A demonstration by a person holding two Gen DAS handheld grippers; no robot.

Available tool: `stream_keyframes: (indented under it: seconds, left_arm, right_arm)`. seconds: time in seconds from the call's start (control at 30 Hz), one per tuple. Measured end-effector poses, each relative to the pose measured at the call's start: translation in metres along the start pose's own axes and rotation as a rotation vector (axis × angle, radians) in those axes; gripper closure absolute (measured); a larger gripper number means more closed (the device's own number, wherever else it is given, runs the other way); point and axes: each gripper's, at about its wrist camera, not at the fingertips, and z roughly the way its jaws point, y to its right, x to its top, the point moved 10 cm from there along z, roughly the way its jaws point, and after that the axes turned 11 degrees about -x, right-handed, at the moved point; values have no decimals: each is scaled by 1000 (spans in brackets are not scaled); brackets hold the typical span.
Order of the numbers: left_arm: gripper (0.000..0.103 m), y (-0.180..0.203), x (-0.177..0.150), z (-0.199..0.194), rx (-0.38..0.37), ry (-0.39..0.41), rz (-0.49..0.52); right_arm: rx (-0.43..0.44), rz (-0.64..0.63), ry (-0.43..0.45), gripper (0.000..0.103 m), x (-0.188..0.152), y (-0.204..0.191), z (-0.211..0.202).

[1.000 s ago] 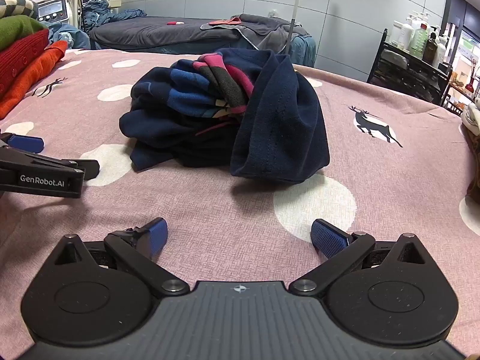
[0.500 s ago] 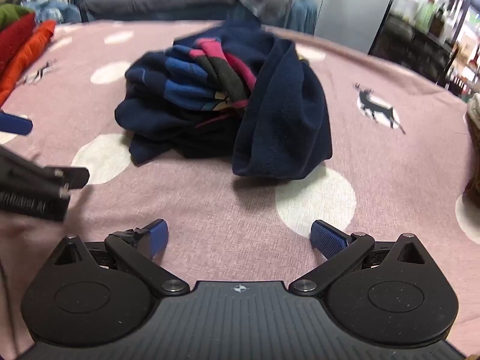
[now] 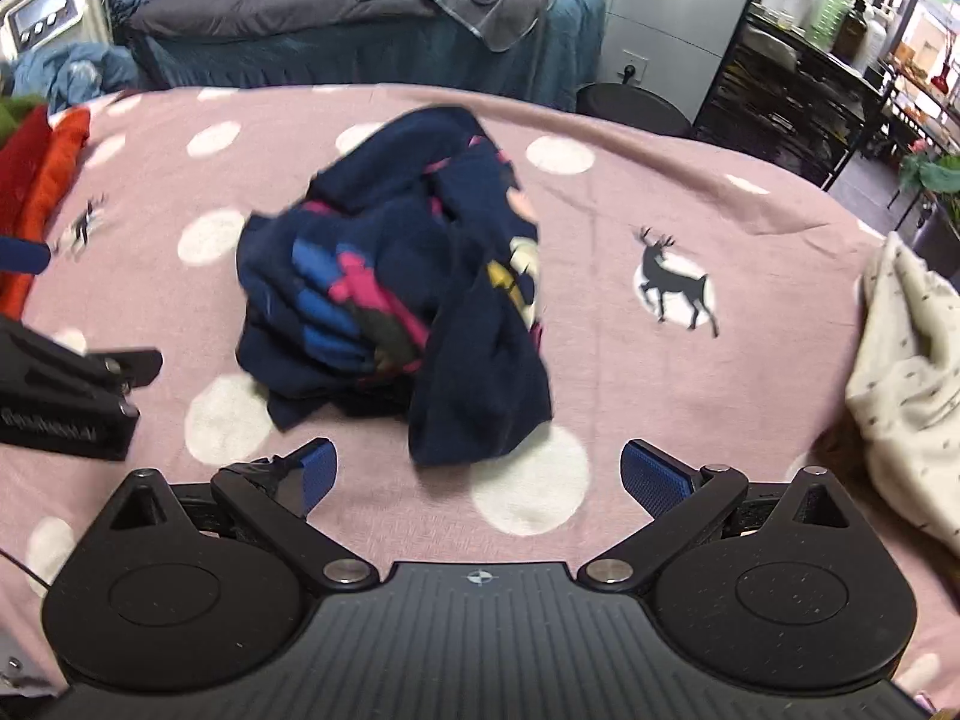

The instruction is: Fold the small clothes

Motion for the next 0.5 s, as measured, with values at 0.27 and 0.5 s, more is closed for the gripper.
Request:
stream_keyframes:
  seconds: [0.27,0.5]
  left_arm:
    - [0,-16,22,-13,66,-43,8]
    - [0,-21,16,-16,59,-57,-26]
  right_arm:
    - [12,6,-3,0,35,14,-19]
    - [23,-42,-25,0,36,7,-20]
